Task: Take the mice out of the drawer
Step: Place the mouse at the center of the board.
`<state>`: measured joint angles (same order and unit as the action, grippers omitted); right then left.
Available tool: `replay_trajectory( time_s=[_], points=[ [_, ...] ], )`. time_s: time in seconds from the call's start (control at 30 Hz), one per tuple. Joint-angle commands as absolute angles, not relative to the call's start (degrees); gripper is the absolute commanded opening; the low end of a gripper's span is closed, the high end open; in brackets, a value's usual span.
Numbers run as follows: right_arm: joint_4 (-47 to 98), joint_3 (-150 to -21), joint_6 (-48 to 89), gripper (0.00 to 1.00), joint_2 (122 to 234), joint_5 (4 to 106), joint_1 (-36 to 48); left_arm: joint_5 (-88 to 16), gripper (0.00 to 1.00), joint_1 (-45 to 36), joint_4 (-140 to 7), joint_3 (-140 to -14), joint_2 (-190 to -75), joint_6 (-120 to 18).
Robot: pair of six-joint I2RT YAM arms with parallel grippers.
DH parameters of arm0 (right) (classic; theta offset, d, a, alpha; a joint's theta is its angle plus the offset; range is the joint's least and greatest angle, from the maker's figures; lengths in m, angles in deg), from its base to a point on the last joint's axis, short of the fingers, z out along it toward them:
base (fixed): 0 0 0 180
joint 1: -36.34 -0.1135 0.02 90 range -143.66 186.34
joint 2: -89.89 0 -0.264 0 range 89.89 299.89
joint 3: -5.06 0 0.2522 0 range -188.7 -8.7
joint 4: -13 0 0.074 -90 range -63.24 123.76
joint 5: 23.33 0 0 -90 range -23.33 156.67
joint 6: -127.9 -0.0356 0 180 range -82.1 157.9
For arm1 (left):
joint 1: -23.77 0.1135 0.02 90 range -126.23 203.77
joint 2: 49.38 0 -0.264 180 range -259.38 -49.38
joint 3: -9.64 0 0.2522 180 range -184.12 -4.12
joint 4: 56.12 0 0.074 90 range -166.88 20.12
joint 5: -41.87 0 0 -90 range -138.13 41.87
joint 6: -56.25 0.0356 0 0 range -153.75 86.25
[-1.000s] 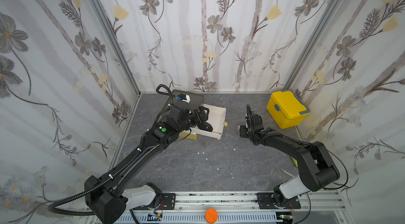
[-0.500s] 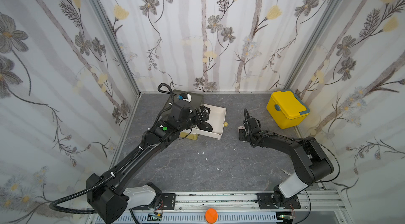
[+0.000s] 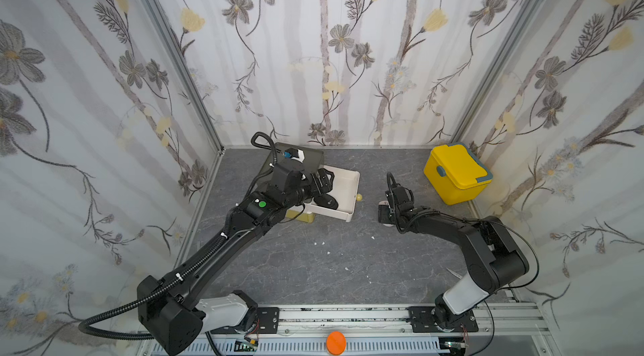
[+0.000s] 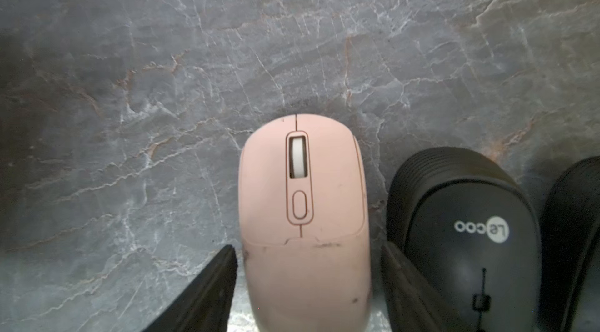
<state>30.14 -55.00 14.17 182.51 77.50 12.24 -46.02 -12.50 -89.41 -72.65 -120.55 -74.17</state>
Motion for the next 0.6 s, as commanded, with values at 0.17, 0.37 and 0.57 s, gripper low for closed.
replay_trajectory(
  time_s=[0.17, 0.37, 0.57],
  points=[
    [33.35, -58.86, 16.90, 0.72, 172.72, 73.52, 12.17, -49.67, 1.00, -11.78, -92.12, -75.56, -119.19, -71.01],
    [37.75, -66.59, 26.53, 0.71, 171.76, 61.98, 11.61, -50.93, 1.00, -9.64, -94.69, -74.86, -116.70, -69.75],
    [39.83, -74.34, 38.43, 0.74, 173.69, 52.41, 6.66, -51.92, 1.00, -7.81, -95.83, -71.58, -113.29, -69.61]
  ],
)
